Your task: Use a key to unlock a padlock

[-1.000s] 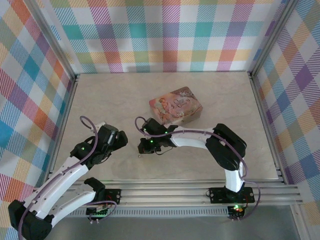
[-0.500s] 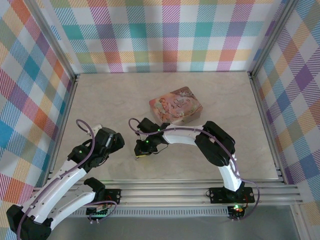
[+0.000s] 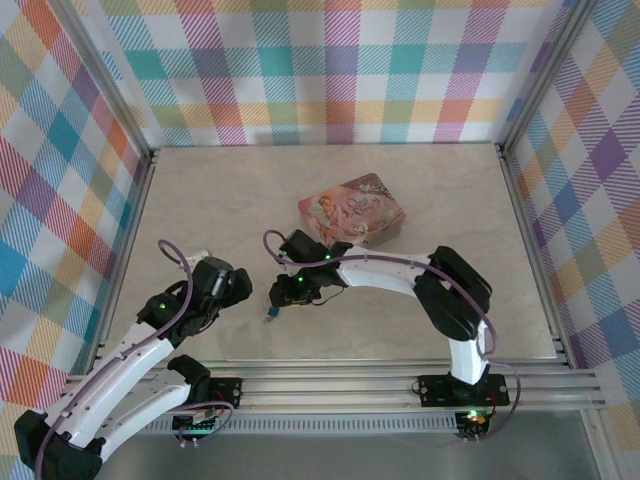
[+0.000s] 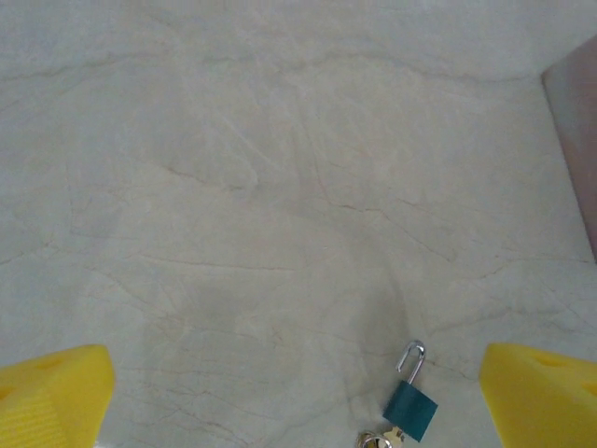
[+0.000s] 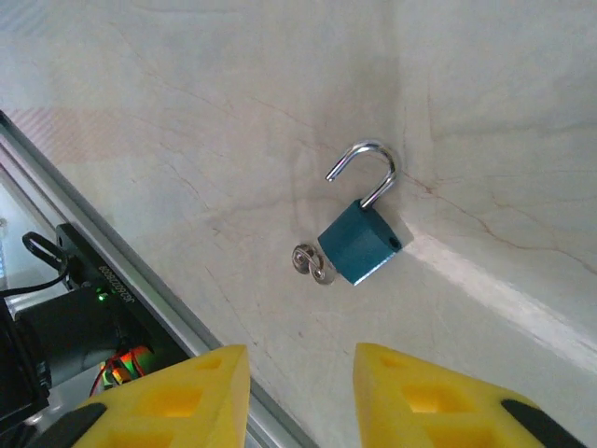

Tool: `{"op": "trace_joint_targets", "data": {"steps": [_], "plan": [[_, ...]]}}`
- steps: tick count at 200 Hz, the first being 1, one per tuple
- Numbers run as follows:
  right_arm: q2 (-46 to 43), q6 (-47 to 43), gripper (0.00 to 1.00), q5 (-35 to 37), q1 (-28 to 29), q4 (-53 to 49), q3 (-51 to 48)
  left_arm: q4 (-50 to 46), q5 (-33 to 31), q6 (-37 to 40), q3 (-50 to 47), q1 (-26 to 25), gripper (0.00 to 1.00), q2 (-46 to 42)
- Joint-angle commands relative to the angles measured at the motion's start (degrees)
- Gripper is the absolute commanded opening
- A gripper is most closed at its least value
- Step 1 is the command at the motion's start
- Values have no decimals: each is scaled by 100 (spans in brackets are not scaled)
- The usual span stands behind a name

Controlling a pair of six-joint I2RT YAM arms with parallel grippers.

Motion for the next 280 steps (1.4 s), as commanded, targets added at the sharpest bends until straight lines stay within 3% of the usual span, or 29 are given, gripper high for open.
{"op": "trace_joint_targets", "data": {"steps": [1,20,41,89,106,141,163,203,247,280], "plan": [[-694,-565,38,824,43,-488,-83,437,83,628,5,62,100,-103],[-1272,-1011,44,1688,-25,-879,-165,760,-45,1020,145,68,100,-16],[-1992,-1357,58,2419,-292,-955,-508,1254,-155,1744,335,67,100,220],[-3780,-1980,100,4158,-1063,-442,-1671,2057,-510,3162,896,75,100,1144],[-4423,-2082,100,4808,-1504,-349,-2132,2400,-494,3548,1080,76,100,1519],[-5508,-2464,100,4881,-2691,208,-3060,3704,-509,3928,1062,165,100,1967],[-5840,-2673,100,4779,-3064,543,-3421,4592,349,4225,832,422,100,2138],[-5586,-3285,100,4590,-3790,1875,-4187,5677,744,4593,342,804,100,2468],[-5132,-3227,100,4268,-4711,3216,-4735,6242,1222,4249,-396,1930,100,2452],[-4848,-3468,100,4122,-5090,4684,-5302,6442,224,4734,-894,2043,100,2414]]}}
